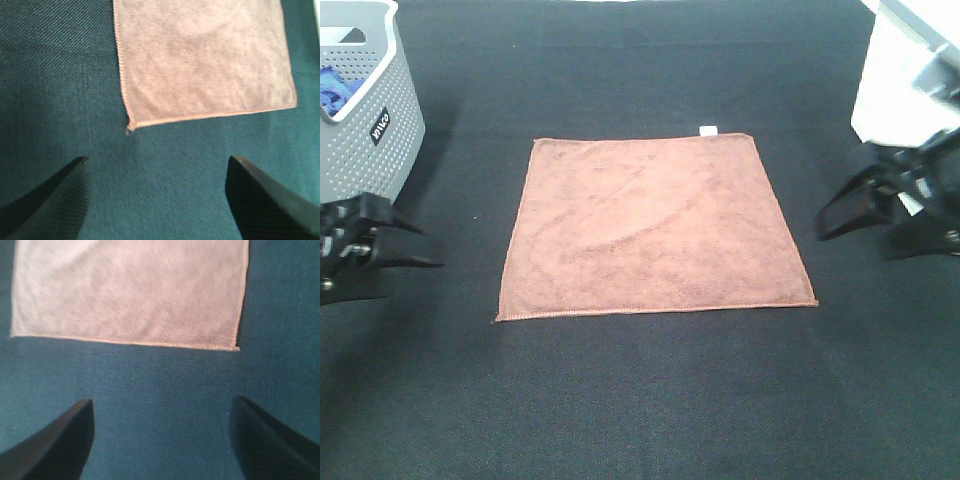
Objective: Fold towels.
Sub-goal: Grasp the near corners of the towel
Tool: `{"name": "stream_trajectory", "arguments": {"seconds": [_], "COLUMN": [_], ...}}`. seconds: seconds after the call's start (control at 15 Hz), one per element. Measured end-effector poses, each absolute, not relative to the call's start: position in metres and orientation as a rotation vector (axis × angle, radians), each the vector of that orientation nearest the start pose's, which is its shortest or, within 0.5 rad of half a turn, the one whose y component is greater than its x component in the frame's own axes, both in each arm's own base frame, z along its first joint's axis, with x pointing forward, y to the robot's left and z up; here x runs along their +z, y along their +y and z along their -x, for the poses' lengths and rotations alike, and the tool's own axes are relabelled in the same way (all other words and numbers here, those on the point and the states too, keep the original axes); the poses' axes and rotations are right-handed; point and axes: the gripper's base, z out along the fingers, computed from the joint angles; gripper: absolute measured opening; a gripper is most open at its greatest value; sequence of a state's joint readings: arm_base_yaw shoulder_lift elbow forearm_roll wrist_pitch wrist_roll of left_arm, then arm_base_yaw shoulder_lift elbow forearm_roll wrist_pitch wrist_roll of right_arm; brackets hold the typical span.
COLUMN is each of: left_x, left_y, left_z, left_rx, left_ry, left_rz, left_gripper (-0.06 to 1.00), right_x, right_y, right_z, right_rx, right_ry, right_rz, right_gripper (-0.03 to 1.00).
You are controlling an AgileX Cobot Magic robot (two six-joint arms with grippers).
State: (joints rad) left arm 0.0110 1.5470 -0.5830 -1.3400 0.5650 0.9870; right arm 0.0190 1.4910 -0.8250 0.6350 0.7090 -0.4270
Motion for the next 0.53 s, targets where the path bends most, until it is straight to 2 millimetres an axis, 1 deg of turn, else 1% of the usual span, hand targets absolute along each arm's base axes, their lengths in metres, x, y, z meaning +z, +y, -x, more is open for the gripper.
{"name": "stream_trajectory", "arguments": {"seconds": [0.07, 0.2, 0.27, 0.33, 0.4, 0.53], "left_x": [0.154, 0.144, 0.144, 0.135, 0.129, 0.117], "left_y": [-0.049, -0.065, -0.065, -0.075, -0.080, -0.083], "left_z": [-0.258, -0.273, -0.273, -0.284, -0.291, -0.308], "left_rx": [-0.835, -0.850, -0.850, -0.848, -0.847, -0.827], "left_ry": [2.586, 2.620, 2.620, 2.643, 2.660, 2.672], "left_rz": [0.212, 0.154, 0.154, 0.120, 0.105, 0.117], "left_gripper": [0.71, 0.71, 0.71, 0.71, 0.71, 0.71], "right_x": [0.204, 0.188, 0.188, 0.179, 0.173, 0.156], "right_y": [0.041, 0.041, 0.041, 0.041, 0.040, 0.036], "right_z": [-0.279, -0.293, -0.293, -0.303, -0.311, -0.328], "right_rx": [0.580, 0.590, 0.590, 0.587, 0.585, 0.587], "right_ry": [2.750, 2.801, 2.801, 2.827, 2.840, 2.871], "right_rz": [0.016, 0.010, 0.010, 0.023, 0.025, 0.020], "right_gripper": [0.71, 0.70, 0.70, 0.70, 0.70, 0.70]}}
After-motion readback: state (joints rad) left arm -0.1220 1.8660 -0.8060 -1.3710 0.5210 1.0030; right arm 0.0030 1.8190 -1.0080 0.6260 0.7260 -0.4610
